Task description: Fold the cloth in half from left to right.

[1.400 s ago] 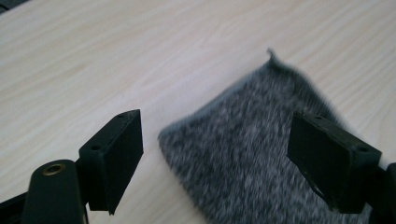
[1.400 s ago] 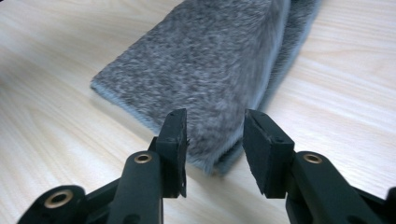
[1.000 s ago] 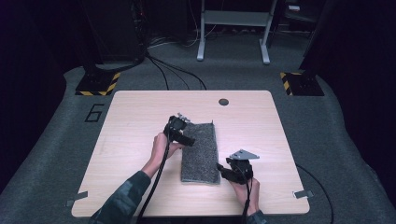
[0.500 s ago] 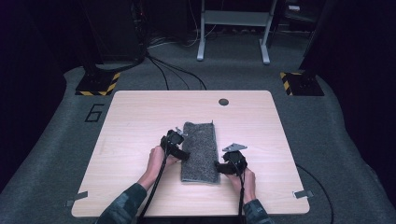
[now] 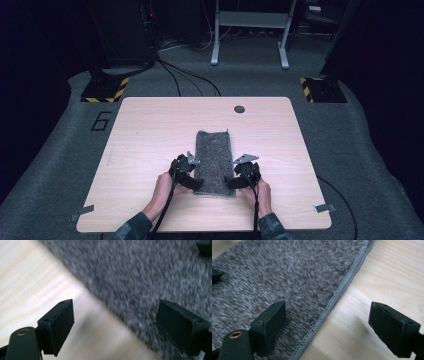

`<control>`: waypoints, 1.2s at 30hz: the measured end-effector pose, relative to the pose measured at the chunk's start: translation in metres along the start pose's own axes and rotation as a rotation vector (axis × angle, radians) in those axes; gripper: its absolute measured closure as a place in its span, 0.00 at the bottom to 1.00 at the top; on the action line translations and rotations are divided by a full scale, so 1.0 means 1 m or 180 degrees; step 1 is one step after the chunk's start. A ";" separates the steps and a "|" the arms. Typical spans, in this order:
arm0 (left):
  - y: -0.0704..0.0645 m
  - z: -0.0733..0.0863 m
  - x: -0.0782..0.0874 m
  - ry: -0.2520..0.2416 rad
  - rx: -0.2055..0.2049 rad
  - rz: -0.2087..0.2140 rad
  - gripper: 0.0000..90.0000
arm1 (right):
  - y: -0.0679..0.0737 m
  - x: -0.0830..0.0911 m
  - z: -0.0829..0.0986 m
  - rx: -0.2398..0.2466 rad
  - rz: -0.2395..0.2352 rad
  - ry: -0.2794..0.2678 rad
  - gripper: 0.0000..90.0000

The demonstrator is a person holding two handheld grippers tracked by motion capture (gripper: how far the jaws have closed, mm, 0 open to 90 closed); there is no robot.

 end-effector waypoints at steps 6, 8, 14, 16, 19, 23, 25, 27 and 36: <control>-0.003 0.009 0.004 -0.0074 0.0066 0.0032 0.16 | 0.003 0.001 0.006 0.0007 -0.0065 -0.0017 0.16; -0.007 0.014 0.007 -0.0069 0.0042 0.0079 0.16 | 0.007 0.005 0.013 0.0027 -0.0095 -0.0033 0.16; -0.003 0.011 0.021 -0.0173 0.0058 0.0109 0.16 | 0.009 0.016 0.011 0.0039 -0.0159 -0.0093 0.16; 0.010 -0.001 0.024 -0.0235 0.0157 0.0057 0.16 | 0.002 0.018 0.001 -0.0004 -0.0127 -0.0130 0.16; 0.035 -0.029 0.013 -0.0245 0.0284 -0.0066 0.16 | -0.012 0.012 -0.027 -0.0035 -0.0059 -0.0187 0.16; 0.047 -0.038 -0.006 -0.0151 0.0382 -0.0131 0.16 | -0.018 0.000 -0.042 -0.0050 0.0003 -0.0149 0.16; 0.050 -0.038 -0.018 -0.0052 0.0415 -0.0154 0.16 | -0.021 -0.010 -0.045 -0.0068 0.0076 -0.0057 0.16; 0.049 -0.033 -0.025 0.0024 0.0410 -0.0144 0.16 | -0.024 -0.019 -0.043 -0.0027 0.0129 0.0056 0.16; 0.036 -0.016 -0.016 -0.0079 0.0336 -0.0054 0.17 | -0.018 -0.019 -0.023 -0.0006 0.0071 0.0081 0.16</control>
Point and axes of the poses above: each handheld gripper's, and its own axes: x roughly backward along the jaws, z roughly out of its underside, y roughly to its left, the point moved 6 cm from there along -x, roughly forward along the jaws, and after that the axes turned 4 degrees about y, right-handed, at the moved point
